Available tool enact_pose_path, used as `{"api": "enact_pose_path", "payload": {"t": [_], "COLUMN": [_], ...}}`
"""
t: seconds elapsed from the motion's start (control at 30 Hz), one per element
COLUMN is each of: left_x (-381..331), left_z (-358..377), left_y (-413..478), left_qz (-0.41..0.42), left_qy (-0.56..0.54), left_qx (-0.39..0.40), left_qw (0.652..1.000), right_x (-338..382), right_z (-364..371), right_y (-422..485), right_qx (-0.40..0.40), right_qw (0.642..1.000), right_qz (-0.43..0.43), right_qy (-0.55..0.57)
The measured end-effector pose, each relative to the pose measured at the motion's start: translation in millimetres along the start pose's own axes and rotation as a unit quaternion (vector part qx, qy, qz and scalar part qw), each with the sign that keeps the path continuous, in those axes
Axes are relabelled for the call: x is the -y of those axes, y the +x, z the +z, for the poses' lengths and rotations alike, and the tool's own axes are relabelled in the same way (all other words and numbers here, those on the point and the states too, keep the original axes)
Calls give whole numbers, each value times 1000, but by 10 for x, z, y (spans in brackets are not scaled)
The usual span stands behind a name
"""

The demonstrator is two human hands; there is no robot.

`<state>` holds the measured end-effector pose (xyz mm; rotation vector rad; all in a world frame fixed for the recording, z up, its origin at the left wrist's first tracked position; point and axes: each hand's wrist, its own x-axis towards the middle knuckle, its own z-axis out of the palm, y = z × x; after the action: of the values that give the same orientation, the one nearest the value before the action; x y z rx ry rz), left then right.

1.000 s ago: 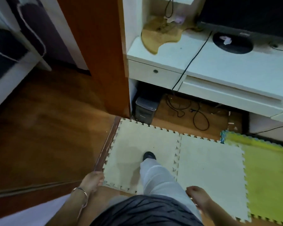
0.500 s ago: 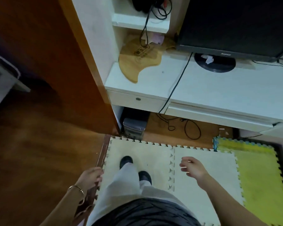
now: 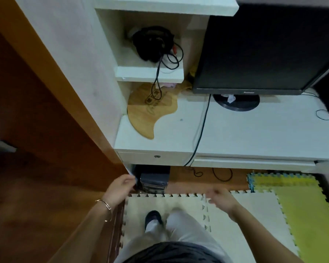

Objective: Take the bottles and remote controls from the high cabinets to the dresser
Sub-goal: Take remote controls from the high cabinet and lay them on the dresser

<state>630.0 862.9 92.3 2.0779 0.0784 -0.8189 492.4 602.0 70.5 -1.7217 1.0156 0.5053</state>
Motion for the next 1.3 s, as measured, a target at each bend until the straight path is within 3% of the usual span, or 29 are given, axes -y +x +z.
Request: {"api": "enact_pose_path", "payload": {"t": [0.1, 0.23, 0.37, 0.47, 0.67, 0.87, 1.03, 1.17, 1.3], "left_x": [-774, -1827, -2870, -3580, -4694, -5518, -6136, -6614, -6994], "left_z": [-149, -425, -801, -1054, -1376, -1702, -2056, -2212, -2231], "left_y": [27, -169, -523, -885, -1353, -1528, -1731, -1876, -1895], "left_qz": [104, 293, 471, 582, 693, 699, 650, 605, 545], "left_qy": [-9, -49, -103, -77, 16, 45, 106, 177, 287], "left_qx": [-20, -40, -138, -211, -380, -486, -535, -518, -513], "left_qw": [994, 954, 865, 782, 612, 523, 529, 578, 598], "right_x": [788, 1980, 3050, 3713, 4710, 5376, 5831, 6185, 6445], "right_z": [-245, -762, -1315, -1652, -2107, -2493, -2807, -3028, -3084], "right_y": [-8, -392, -983, -1372, -2032, -2538, -3015, -3338, -3469], "right_qx": [-28, -54, -107, -154, -281, -403, -448, -478, -560], "right_qw": [988, 933, 826, 731, 548, 427, 396, 459, 419], "right_qz": [-149, -356, -554, -664, -787, -809, -800, -738, -672], "right_qy": [-17, 1, 0, 6, 10, -17, -38, -128, -243]}}
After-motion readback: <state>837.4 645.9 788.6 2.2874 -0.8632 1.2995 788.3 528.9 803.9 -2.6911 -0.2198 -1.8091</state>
